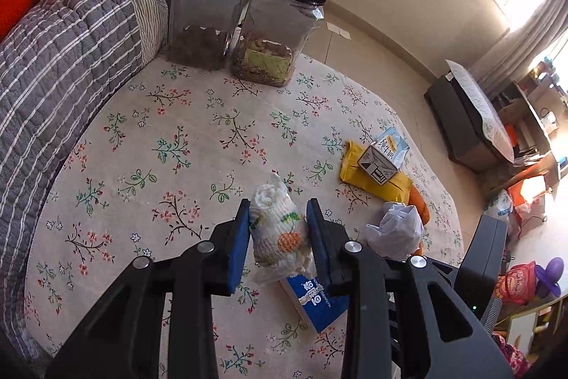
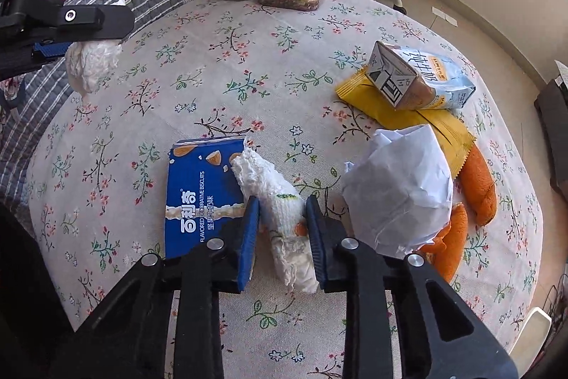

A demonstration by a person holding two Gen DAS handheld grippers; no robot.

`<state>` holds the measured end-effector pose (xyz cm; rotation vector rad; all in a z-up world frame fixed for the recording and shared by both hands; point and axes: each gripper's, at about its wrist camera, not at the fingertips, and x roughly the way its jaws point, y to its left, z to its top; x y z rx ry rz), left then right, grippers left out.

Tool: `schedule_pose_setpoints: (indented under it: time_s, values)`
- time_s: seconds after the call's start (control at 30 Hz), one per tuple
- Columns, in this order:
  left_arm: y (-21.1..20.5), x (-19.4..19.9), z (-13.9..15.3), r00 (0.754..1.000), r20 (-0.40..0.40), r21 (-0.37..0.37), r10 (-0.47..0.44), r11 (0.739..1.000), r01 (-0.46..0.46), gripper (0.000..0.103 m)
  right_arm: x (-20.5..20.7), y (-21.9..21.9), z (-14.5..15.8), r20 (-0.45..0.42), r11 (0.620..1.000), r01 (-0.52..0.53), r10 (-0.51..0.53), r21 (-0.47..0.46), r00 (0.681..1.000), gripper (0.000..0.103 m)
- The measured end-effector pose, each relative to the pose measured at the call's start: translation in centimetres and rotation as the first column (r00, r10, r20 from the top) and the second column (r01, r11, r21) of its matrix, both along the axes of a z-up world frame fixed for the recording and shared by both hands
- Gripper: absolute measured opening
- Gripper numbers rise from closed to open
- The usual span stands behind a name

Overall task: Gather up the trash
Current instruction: 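Lift both tissues and carry them over the white bin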

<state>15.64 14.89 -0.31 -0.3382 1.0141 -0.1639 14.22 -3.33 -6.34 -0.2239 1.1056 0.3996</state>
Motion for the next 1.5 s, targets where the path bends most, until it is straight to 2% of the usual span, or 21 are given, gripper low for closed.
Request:
schedule_pose_setpoints:
  time_s: [0.2, 0.23, 0.27, 0.3, 0.33, 0.4, 0.43, 0.57, 0.7, 0.9, 1.13, 1.3, 1.5]
  values:
    - [0.1, 0.0, -0.2, 1.0, -0.008, -0.019, -0.003, 1.0, 0.003, 0.032, -0.6, 0.2, 0.1, 0.006, 1.0, -0.009, 0.009, -0.003, 1.0, 0.03]
    - [0.1, -0.1, -0.1, 1.0, -0.007, -0.02, 0.001, 1.0, -0.001, 0.032, -0.5, 0.2, 0.2, 0.001, 1.0, -0.004, 0.004, 0.005, 1.0, 0.038]
    - [0.2, -0.1, -0.1, 1.0, -0.007, -0.021, 0.003, 1.0, -0.004, 0.032, -0.5, 0.1, 0.1, -0.004, 1.0, 0.003, -0.003, 0.004, 1.0, 0.053]
    - [0.2, -0.1, -0.1, 1.0, -0.009, -0.022, 0.005, 1.0, -0.005, 0.032, -0.5, 0.1, 0.0, -0.001, 1.0, 0.013, -0.013, -0.005, 1.0, 0.059]
    - [0.2, -0.1, -0.2, 1.0, -0.011, -0.021, 0.005, 1.0, -0.005, 0.032, -0.5, 0.1, -0.1, 0.004, 1.0, 0.015, -0.015, -0.014, 1.0, 0.058]
    - [0.0, 0.0, -0.2, 1.0, -0.014, -0.02, 0.003, 1.0, -0.003, 0.032, -0.4, 0.2, -0.5, -0.006, 1.0, 0.005, -0.006, -0.027, 1.0, 0.036]
    - [0.0, 0.0, -0.2, 1.0, -0.013, -0.02, 0.001, 1.0, -0.002, 0.032, -0.3, 0.2, -0.7, -0.014, 0.999, 0.009, -0.01, -0.031, 1.0, 0.028]
    - [-0.1, 0.1, -0.1, 1.0, -0.009, -0.021, 0.005, 1.0, -0.005, 0.032, -0.3, 0.2, -0.3, -0.006, 1.0, 0.014, -0.014, -0.008, 1.0, 0.025]
    - [0.3, 0.1, 0.1, 1.0, -0.001, -0.02, 0.029, 0.999, -0.029, 0.032, -0.5, 0.5, 1.3, 0.048, 0.999, 0.025, -0.027, 0.022, 0.999, 0.025]
    - [0.3, -0.7, 1.8, 0.992, 0.102, 0.067, 0.08, 0.994, -0.087, 0.032, -0.5, 0.5, 5.4, 0.184, 0.994, 0.084, -0.094, 0.065, 0.978, 0.025]
    - [-0.5, -1.7, 3.0, 0.974, 0.191, 0.116, 0.118, 0.983, -0.142, 0.032, -1.3, -1.5, 9.3, 0.332, 0.973, 0.209, -0.228, 0.093, 0.915, 0.025]
    - [-1.6, -3.0, 3.9, 0.96, 0.244, 0.129, 0.136, 0.977, -0.171, 0.032, -1.9, -3.8, 10.3, 0.376, 0.943, 0.316, -0.332, 0.105, 0.865, 0.025]
    - [-4.8, -4.1, 5.2, 0.948, 0.308, 0.2, 0.081, 0.969, -0.148, 0.032, -3.2, -6.5, 11.3, 0.422, 0.909, 0.402, -0.41, 0.112, 0.809, 0.025]
